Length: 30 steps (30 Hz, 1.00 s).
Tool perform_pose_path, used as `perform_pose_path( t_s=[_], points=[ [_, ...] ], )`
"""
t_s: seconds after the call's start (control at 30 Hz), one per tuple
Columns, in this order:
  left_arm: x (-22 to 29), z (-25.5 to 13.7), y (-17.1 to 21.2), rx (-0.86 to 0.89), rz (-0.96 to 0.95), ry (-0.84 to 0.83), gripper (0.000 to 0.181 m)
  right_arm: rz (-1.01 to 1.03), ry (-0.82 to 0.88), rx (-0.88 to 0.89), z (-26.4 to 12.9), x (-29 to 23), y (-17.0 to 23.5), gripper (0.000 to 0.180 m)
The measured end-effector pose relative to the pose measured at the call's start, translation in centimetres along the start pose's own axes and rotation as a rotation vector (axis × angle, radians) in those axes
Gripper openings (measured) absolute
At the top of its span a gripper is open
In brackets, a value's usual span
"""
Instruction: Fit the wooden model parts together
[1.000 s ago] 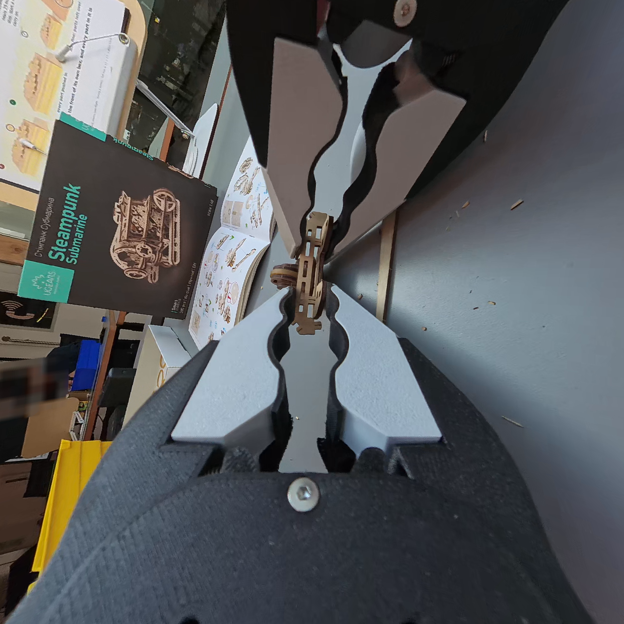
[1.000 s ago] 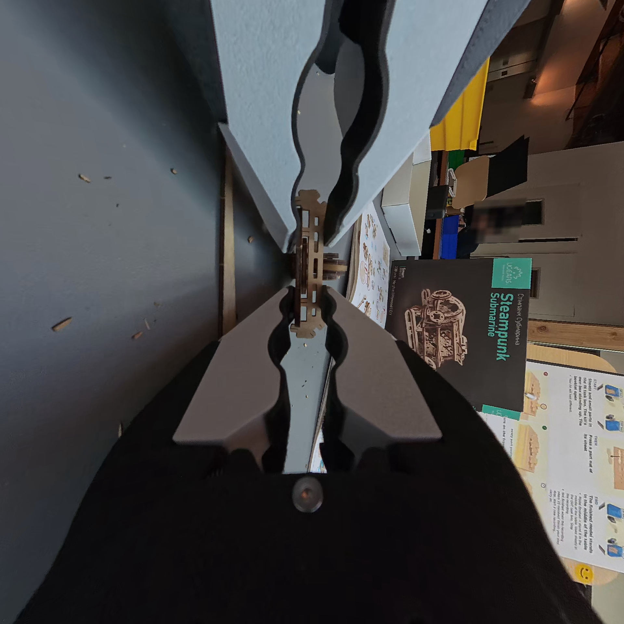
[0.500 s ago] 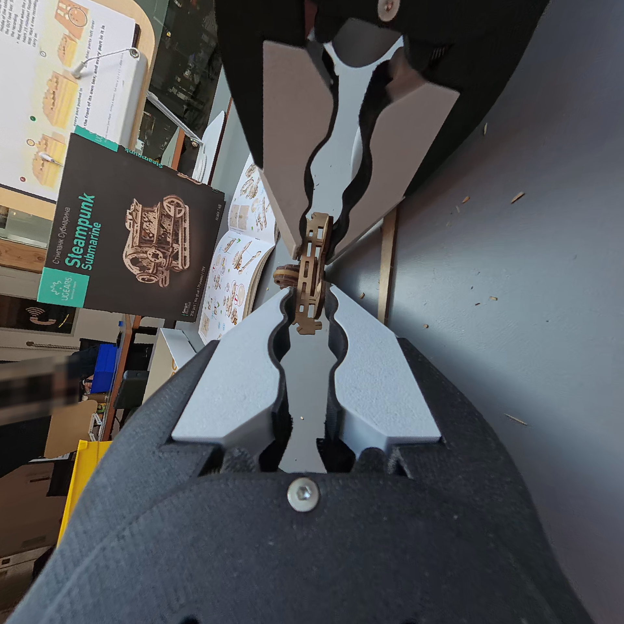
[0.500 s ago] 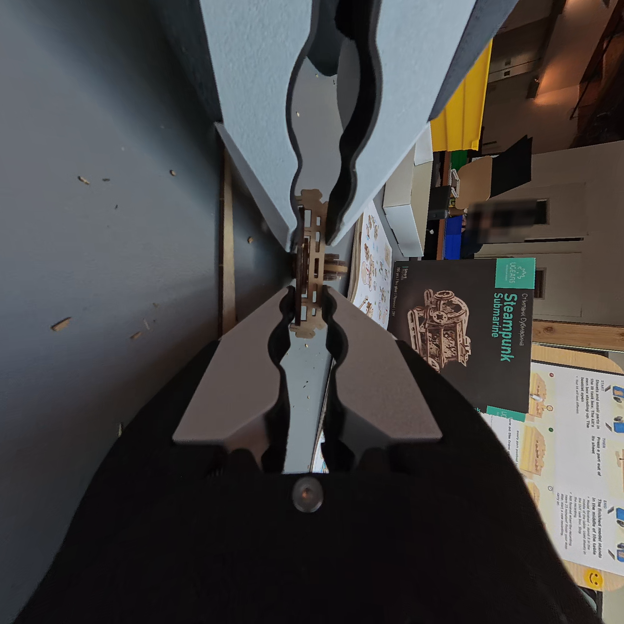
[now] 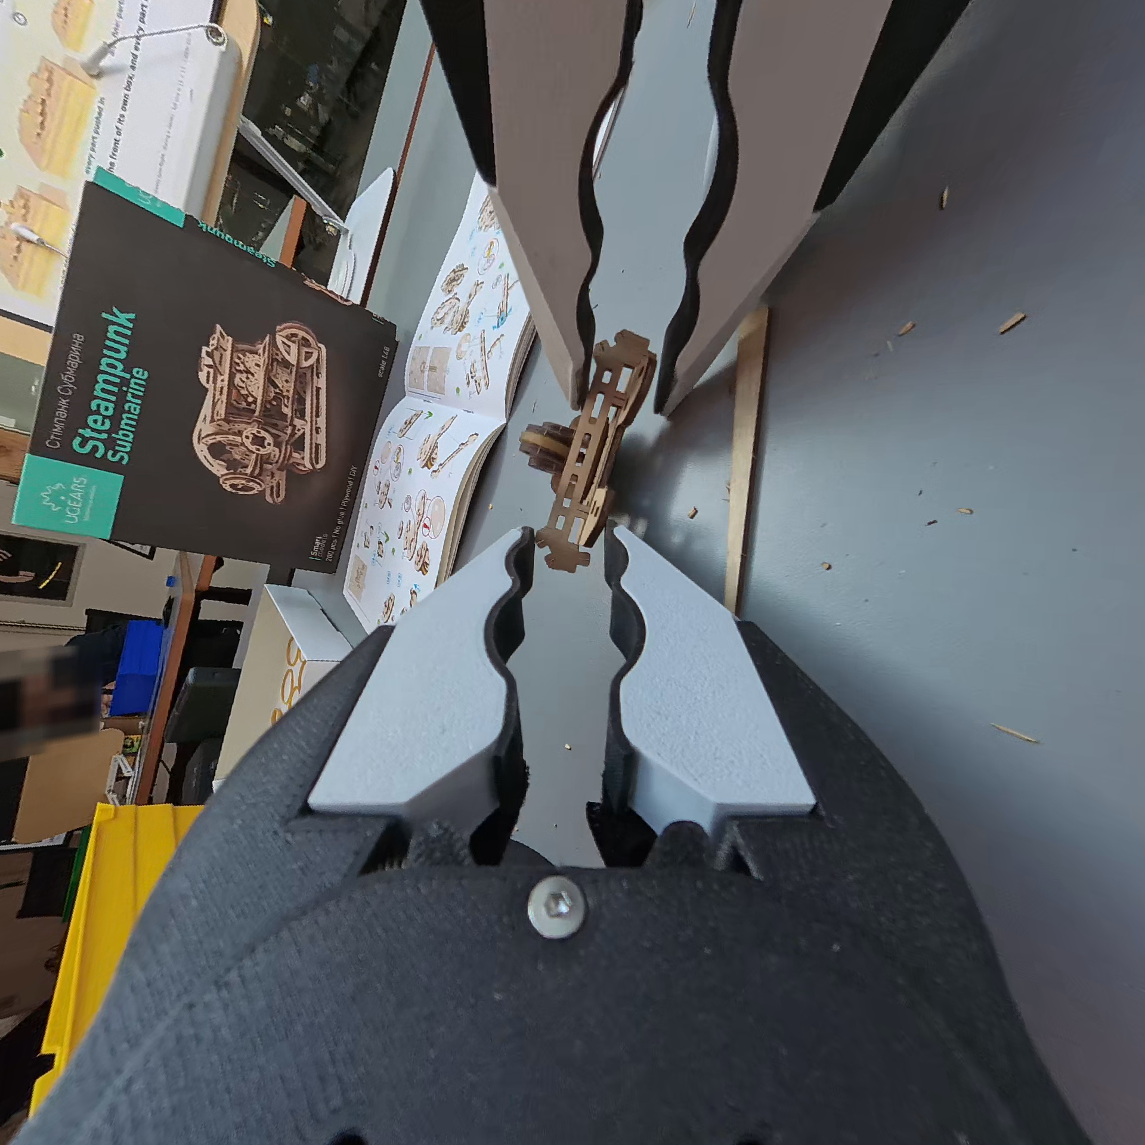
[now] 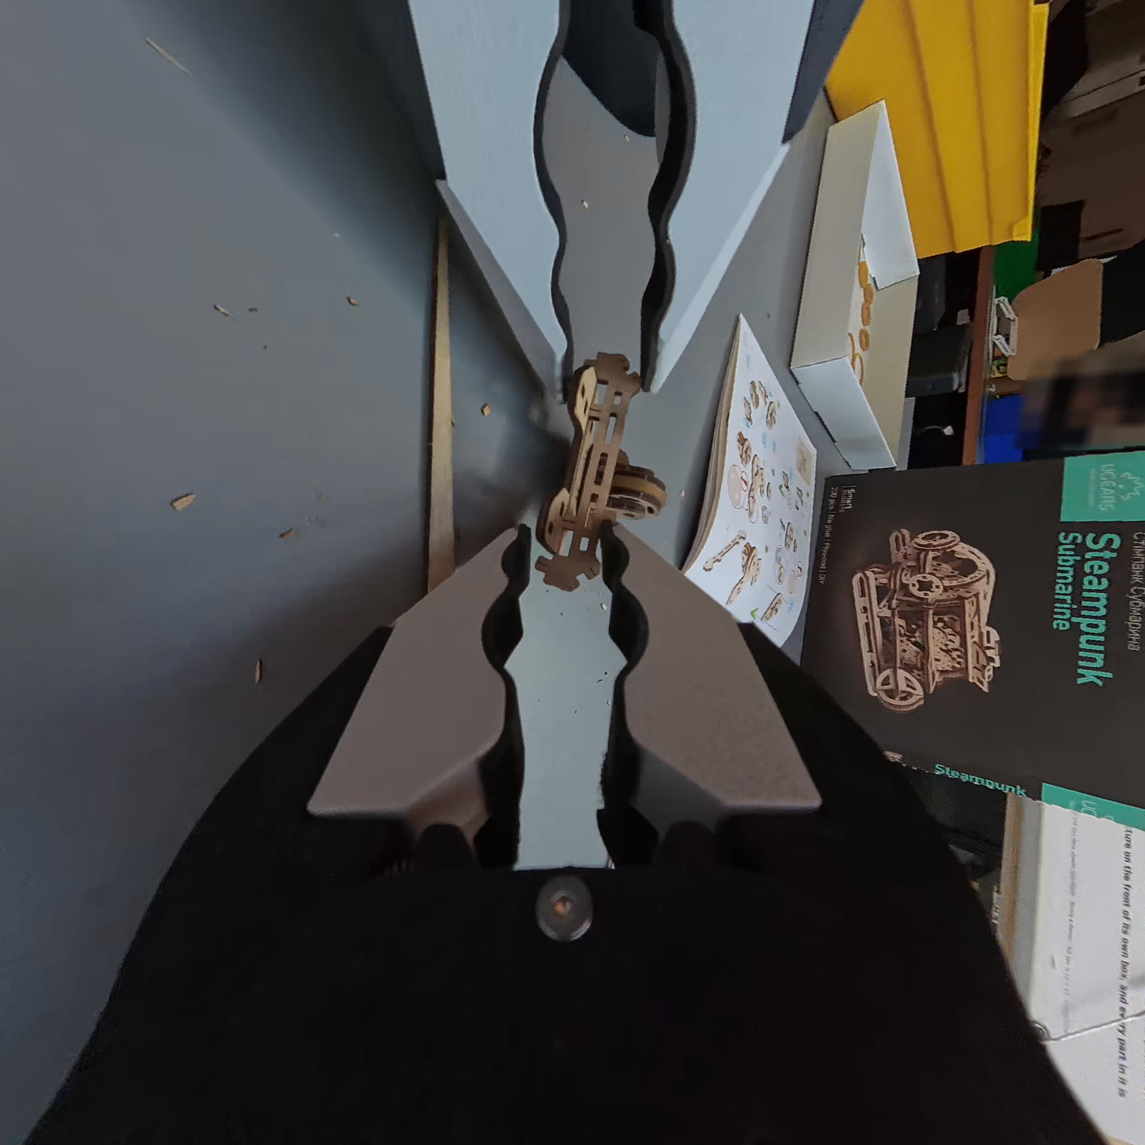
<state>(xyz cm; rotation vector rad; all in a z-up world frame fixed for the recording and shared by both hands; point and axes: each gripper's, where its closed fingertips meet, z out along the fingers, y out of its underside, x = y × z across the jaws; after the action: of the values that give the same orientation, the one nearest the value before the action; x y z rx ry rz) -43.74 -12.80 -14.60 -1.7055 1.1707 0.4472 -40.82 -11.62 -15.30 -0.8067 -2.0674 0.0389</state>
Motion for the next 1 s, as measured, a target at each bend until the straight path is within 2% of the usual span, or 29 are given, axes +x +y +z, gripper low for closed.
perform_pose_path(
  t_s=[0.13, 0.3, 0.43, 0.6, 0.77, 1.0],
  points=[
    [0.6, 0.2, 0.5, -0.038, 0.066, 0.011, 0.022, 0.166, -0.146, 0.083, -0.8, -0.7, -0.5, 0.03],
    [0.3, 0.1, 1.0, -0.053, 0.059, 0.016, 0.022, 0.45, -0.281, 0.229, -2.3, 0.7, -1.1, 0.029],
    [-0.1, -0.2, 0.9, -0.037, 0.063, 0.0, 0.024, 0.63, -0.363, 0.249, -2.1, 1.2, -0.5, 0.025],
    [-0.1, -0.2, 0.9, -0.049, 0.087, -0.007, 0.023, 0.733, -0.429, 0.229, -1.6, 0.7, -0.3, 0.02],
    [-0.2, -0.2, 0.2, -0.024, 0.097, -0.012, 0.022, 0.706, -0.471, 0.207, -1.7, -0.5, -0.3, 0.02],
    [-0.7, 0.3, -0.8, -0.011, 0.115, -0.01, 0.02, 0.773, -0.524, 0.182, -0.9, -1.2, 0.4, 0.015]
  ],
)
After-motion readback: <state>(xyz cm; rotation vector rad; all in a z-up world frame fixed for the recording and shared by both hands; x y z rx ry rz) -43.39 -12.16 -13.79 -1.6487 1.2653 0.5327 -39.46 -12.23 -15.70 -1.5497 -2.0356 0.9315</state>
